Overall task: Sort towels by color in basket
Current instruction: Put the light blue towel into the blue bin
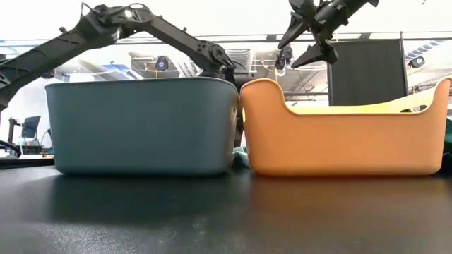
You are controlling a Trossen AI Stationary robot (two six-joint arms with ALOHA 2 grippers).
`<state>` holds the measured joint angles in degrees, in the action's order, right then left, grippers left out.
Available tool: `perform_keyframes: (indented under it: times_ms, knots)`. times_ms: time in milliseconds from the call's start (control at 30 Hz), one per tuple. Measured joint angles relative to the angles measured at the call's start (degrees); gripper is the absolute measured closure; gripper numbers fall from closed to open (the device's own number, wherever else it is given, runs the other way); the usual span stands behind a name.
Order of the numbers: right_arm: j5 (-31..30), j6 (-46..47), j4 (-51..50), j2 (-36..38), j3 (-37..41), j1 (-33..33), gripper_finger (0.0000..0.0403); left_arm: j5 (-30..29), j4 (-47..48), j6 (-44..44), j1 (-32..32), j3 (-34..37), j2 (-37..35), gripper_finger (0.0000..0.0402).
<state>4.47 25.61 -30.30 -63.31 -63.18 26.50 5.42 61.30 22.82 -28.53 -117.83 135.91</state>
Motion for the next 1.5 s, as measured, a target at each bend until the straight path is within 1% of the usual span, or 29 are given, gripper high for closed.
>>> perform_keyframes:
  times_ms: [67,133,267,300,433,533,700,833,933,1033,1100,1167,1233,1333,1433,1500]
  knots:
    - [0.0,-0.1,0.1,-0.2,0.0,0.0,0.0076,0.3,1.2,-0.6,0.0,-1.0,1.0,0.0188]
    - [0.0,-0.2,0.0,-0.2,0.0,0.0,0.0076,0.3,1.8,-1.3,0.0,-1.3,1.3,0.0240]
    - [0.1,-1.0,0.1,0.5,0.0,0.0,0.0074,0.2,1.8,-2.4,0.1,-1.4,0.8,0.0366]
    - [0.1,-1.2,0.1,0.9,0.0,0.0,0.0074,0.2,1.9,-2.6,0.1,-1.4,0.4,0.0382]
    - [0.0,-2.7,0.1,2.5,0.0,0.0,0.0075,-0.3,2.3,-4.3,0.7,-2.4,-3.4,0.0385]
    - [0.0,-3.1,0.1,3.8,0.0,0.0,0.0078,-0.9,2.7,-6.2,2.0,-3.1,-8.7,0.0395]
    - [-1.1,-4.0,0.1,5.2,0.0,0.0,0.0077,-3.5,4.5,-11.9,5.6,-2.5,-19.5,0.0396]
    - [-2.7,-5.7,0.1,5.6,0.0,0.0,0.0078,-5.9,9.6,-16.1,9.8,-0.7,-28.5,0.0398]
    - [-3.4,-6.1,0.1,5.5,0.0,0.0,0.0078,-6.0,13.9,-18.6,13.9,2.3,-35.7,0.0398]
    - [-3.6,-5.7,0.1,5.4,0.0,0.0,0.0077,-5.7,18.6,-16.0,18.2,5.4,-43.7,0.0399]
    - [-3.6,-5.0,0.1,5.4,0.0,0.0,0.0077,-5.4,22.6,-11.5,20.8,7.7,-48.8,0.0399]
    - [-3.6,-4.2,0.1,5.4,0.0,0.0,0.0077,-3.1,23.9,-6.0,23.4,10.6,-53.7,0.0399]
    - [-3.9,-3.5,0.1,5.4,0.0,0.0,0.0078,-2.9,23.1,-1.0,26.1,14.3,-58.3,0.0399]
    - [-4.5,-2.2,0.2,5.4,0.0,0.0,0.0078,-7.4,22.2,4.1,28.6,20.7,-63.3,0.0399]
    - [-4.4,0.6,0.2,5.4,0.0,0.0,0.0079,-8.3,19.1,4.4,28.6,27.9,-65.9,0.0399]
    - [-3.5,1.9,0.3,5.5,0.0,-0.1,0.0079,-7.7,15.7,2.9,28.7,32.7,-66.8,0.0399]
